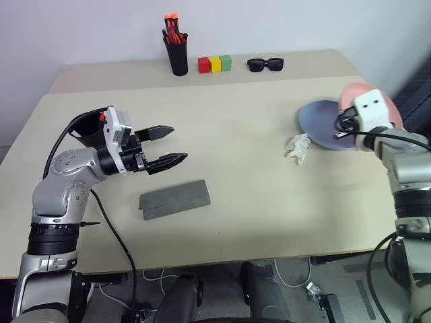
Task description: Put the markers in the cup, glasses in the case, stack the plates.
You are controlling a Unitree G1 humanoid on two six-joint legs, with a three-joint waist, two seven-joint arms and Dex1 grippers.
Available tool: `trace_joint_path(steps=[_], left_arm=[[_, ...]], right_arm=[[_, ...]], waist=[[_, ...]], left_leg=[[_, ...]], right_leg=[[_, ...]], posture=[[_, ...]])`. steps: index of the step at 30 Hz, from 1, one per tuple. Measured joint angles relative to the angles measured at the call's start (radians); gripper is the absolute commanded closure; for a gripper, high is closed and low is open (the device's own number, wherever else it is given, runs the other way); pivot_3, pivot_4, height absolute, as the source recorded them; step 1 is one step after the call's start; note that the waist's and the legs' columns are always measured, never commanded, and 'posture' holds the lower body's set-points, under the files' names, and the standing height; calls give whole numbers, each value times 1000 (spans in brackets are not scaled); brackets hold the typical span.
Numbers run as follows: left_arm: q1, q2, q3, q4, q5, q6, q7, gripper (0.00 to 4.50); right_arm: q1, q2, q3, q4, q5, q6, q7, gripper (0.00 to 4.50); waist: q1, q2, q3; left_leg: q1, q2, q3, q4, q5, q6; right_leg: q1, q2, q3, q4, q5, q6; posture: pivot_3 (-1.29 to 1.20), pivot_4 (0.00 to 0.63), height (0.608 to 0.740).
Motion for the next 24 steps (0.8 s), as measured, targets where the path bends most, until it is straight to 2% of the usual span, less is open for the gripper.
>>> trace_joint_path(steps=[1, 4, 10, 13, 17, 20, 24], left_arm=[[4, 2, 2, -8, -1, 5, 8, 0], [27, 6, 9, -38, -11, 14, 25, 0], [52, 20, 36, -50, -21, 28, 46, 0], [54, 20, 37, -50, -22, 28, 49, 0], [54, 19, 37, -49, -30, 27, 52, 0], [46, 12, 35, -45, -32, 26, 52, 0], [33, 6, 33, -43, -34, 26, 55, 0]], right_arm=[[-16, 17, 14, 27, -10, -16, 8, 4428], [-44, 38, 32, 99, -17, -45, 42, 3518], [-65, 50, 20, 131, -15, -57, 60, 535], [-71, 65, -37, 112, 37, -17, 69, 535], [-60, 88, -100, -33, 139, 101, 110, 535], [-12, 95, -95, -162, 171, 166, 142, 535], [86, 96, -8, -233, 148, 207, 171, 535]], waist=[[1, 0, 0], [2, 0, 0], [-5, 0, 0], [-5, 0, 0], [-4, 0, 0], [-2, 0, 0], [1, 0, 0]], left_leg=[[0, 0, 0, 0, 0, 0], [-1, 0, 0, 0, 0, 0], [0, 0, 0, -1, 0, 0], [0, 0, 0, -1, 0, 0], [0, 1, 0, -1, 0, 1], [0, 1, 0, -1, 0, 1], [0, 0, 0, 0, -1, 1]], right_leg=[[0, 0, 0, -1, 0, 0], [0, 0, 0, -2, 1, 0], [0, 0, 0, -3, 1, 0], [0, 1, 0, -3, 1, 0], [0, 1, 0, -3, 1, 0], [0, 1, 0, -3, 1, 0], [1, 0, 0, -3, 2, 1]], posture=[[0, 150, 740], [0, 150, 740], [0, 150, 740], [0, 150, 740], [0, 150, 740], [0, 150, 740], [0, 150, 740]])
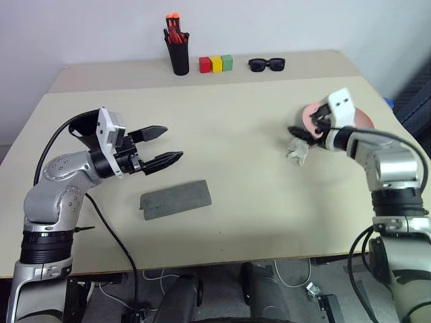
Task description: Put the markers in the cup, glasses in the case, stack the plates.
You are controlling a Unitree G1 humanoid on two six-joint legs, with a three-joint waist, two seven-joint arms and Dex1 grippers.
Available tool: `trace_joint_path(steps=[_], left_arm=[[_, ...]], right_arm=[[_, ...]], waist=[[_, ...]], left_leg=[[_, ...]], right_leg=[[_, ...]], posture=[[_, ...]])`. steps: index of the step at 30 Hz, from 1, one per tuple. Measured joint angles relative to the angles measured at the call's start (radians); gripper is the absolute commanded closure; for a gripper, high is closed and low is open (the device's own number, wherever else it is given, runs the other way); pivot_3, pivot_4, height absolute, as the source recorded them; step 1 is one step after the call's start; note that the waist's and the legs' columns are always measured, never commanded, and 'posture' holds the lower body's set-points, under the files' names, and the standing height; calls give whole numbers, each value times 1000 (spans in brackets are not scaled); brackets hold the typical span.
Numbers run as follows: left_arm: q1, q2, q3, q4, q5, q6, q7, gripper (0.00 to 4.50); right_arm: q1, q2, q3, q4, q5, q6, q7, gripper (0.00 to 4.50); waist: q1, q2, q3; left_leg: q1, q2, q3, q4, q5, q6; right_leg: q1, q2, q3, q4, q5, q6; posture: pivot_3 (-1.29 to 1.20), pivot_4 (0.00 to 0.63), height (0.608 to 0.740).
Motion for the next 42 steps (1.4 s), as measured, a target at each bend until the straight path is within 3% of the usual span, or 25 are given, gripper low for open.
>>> trace_joint_path(steps=[4, 7, 13, 20, 26, 31, 34, 41, 42], left_arm=[[-3, -2, -4, -3, -5, 3, 3, 0], [-3, -1, -4, -14, -6, 5, 6, 0], [0, 1, -3, -18, -6, 6, 20, 0], [23, 1, -2, -21, -6, 4, 22, 0], [23, 1, -2, -21, -6, -1, 24, 0], [23, -5, -2, -22, -6, -4, 35, 0], [23, -6, -3, -28, -6, -4, 46, 0], [61, -4, 5, -62, -8, -5, 49, 0], [67, -4, 6, -62, -8, -5, 47, 0]], right_arm=[[29, -1, 41, 3, -41, -7, -5, 535], [28, -4, 65, 27, -81, -35, -11, 1360], [0, 1, 77, 106, -129, -98, -29, 4447], [-21, 15, 69, 138, -133, -117, -31, 4447], [-144, 59, -69, 146, -20, -81, -60, 4447], [-236, -13, -90, 285, -103, -243, -169, 4447], [-234, -27, -66, 412, -164, -294, -198, 3584], [-244, -3, -75, 536, -184, -386, -247, 41], [-244, 5, -92, 533, -164, -405, -244, 41]], waist=[[-3, 0, 0], [-5, 0, 0], [-3, 0, 0], [-5, 0, 0], [-4, 1, 0], [5, -1, 0], [-3, -1, 0], [-32, 0, 0], [-33, 0, 0]], left_leg=[[0, 0, 0, 0, 0, 0], [1, 0, 0, 0, 0, 0], [1, 0, 0, 0, 0, 0], [1, 0, 0, 0, 0, 0], [0, 0, 0, 0, 0, 0], [0, 0, 0, -1, 0, 1], [0, 0, 1, -1, -1, 1], [1, 1, 2, -3, 0, 1], [1, 1, 1, -3, -1, 1]], right_leg=[[0, 0, 0, 0, 0, 0], [0, 1, 0, 0, 0, 0], [0, 1, 0, 0, 0, -1], [0, 1, 0, 0, 1, -1], [0, 1, 0, -1, 1, -1], [2, 1, -1, -4, 1, 0], [2, 1, 0, -6, 2, 1], [2, 1, 1, -6, 2, 0], [2, 1, 1, -6, 2, 0]], posture=[[0, 150, 740], [0, 150, 740], [0, 150, 740], [0, 150, 740], [0, 150, 740], [0, 150, 740], [0, 150, 740], [0, 150, 740], [0, 150, 740]])
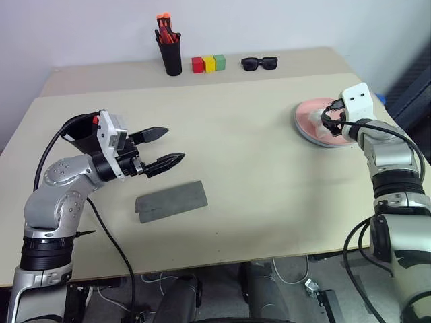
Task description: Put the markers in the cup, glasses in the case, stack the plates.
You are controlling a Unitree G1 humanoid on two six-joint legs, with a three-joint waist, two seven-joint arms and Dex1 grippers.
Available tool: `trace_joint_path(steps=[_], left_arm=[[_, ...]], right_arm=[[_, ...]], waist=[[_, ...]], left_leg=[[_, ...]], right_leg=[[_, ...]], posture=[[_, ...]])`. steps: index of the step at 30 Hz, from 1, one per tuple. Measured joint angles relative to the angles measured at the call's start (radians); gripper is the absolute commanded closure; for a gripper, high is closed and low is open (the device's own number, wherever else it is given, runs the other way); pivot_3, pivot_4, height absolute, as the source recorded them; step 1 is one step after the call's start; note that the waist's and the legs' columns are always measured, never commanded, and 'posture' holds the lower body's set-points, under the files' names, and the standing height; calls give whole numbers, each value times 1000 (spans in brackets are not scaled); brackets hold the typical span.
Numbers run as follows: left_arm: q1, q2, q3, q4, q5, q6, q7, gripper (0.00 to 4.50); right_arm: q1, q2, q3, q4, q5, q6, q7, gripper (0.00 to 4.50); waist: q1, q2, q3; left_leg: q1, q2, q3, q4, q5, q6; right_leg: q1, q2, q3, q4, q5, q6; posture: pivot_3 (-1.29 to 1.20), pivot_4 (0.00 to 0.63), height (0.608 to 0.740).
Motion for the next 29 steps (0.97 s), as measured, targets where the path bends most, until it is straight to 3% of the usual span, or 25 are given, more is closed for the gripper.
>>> trace_joint_path(steps=[4, 8, 11, 17, 22, 29], left_arm=[[16, 5, 29, 1, -2, -2, -3, 0], [50, 5, 41, -4, -1, -23, -2, 0], [92, 5, 49, -11, 0, -36, 5, 0], [170, -15, 57, -86, -12, -42, 25, 0], [211, -1, 66, -60, -16, -92, -44, 0], [208, -5, 64, -15, 16, -152, -50, 0]], right_arm=[[27, 55, -59, -187, 158, 4, 161, 41], [181, 59, 12, -527, 274, 54, 390, 41], [285, 61, 49, -654, 389, 209, 496, 41], [387, -21, 61, -906, 541, 368, 663, 41], [507, -72, 67, -1063, 525, 305, 689, 41], [562, -110, 59, -1085, 466, 242, 649, 41]], waist=[[0, 0, 0], [10, 0, -1], [15, 0, 0], [32, 0, 0], [35, 0, 0], [35, 0, 0]], left_leg=[[0, 1, 0, 0, 0, 0], [0, 2, -2, 0, -1, 1], [-1, 1, -2, 2, -1, 2], [0, 1, -1, 3, -1, 2], [0, 1, -1, 4, -1, 2], [1, 1, -1, 7, -1, 2]], right_leg=[[0, 2, 0, 0, 0, 0], [0, 2, 0, 0, 0, 0], [0, 0, 0, 0, 1, 1], [1, 1, 0, 0, 1, 1], [1, 1, 0, 0, 1, 1], [5, 1, 0, -1, 1, 1]], posture=[[0, 150, 740], [0, 150, 740], [0, 150, 740], [0, 150, 740], [0, 150, 740], [0, 150, 740]])
